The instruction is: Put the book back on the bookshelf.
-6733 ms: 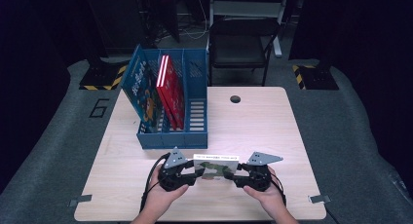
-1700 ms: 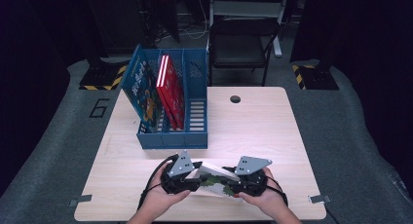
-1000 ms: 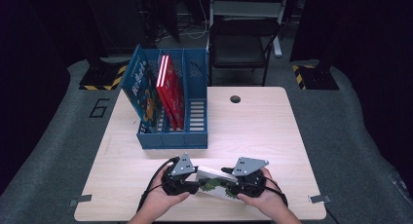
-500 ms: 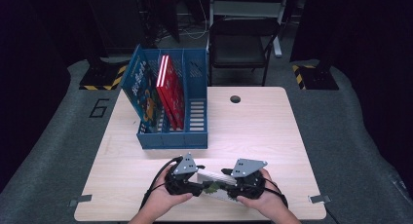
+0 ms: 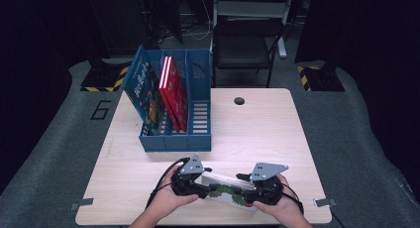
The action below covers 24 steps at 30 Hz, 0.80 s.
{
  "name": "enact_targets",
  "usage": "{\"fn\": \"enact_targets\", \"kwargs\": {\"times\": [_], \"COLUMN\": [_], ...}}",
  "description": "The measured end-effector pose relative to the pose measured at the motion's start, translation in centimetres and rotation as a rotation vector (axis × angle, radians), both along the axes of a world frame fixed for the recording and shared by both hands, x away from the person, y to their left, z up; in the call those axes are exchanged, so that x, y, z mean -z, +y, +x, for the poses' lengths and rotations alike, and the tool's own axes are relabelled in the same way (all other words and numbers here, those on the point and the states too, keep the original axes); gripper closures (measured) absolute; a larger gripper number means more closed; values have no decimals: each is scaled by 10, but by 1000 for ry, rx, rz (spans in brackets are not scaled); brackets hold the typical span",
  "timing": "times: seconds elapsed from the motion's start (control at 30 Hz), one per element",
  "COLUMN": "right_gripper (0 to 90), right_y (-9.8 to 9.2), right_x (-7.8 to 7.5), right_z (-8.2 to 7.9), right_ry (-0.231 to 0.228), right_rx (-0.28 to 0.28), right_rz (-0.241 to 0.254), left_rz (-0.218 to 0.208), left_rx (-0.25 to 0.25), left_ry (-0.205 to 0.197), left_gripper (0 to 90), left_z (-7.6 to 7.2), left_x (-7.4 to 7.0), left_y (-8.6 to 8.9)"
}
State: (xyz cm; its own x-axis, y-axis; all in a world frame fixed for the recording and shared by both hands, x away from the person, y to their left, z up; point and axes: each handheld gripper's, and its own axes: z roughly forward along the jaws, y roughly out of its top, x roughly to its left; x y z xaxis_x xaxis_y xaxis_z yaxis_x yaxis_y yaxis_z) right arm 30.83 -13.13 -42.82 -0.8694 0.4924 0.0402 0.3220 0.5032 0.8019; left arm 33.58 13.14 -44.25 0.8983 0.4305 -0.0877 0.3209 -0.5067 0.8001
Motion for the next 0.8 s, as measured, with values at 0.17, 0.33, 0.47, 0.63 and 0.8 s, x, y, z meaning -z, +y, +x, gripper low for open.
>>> {"fn": "enact_targets", "kwargs": {"times": [0.17,0.33,0.47,0.63,0.8], "right_gripper": [535,629,635,610,498], "right_y": [-16,-16,-14,-5,11], "right_x": [7,9,8,7,7], "right_z": [1,2,5,13,22], "right_ry": [40,40,26,13,-45], "right_rx": [31,23,-11,-32,-39], "right_rz": [3,-3,-13,-23,-39], "left_rz": [1,18,32,59,57], "left_rx": [-3,18,6,-22,-61], "left_ry": [7,1,-8,-26,-19], "left_gripper": [449,488,507,541,594], "left_z": [2,-1,-4,-10,-16], "left_x": [0,-3,-4,-5,-6], "left_y": [1,-1,2,11,24]}}
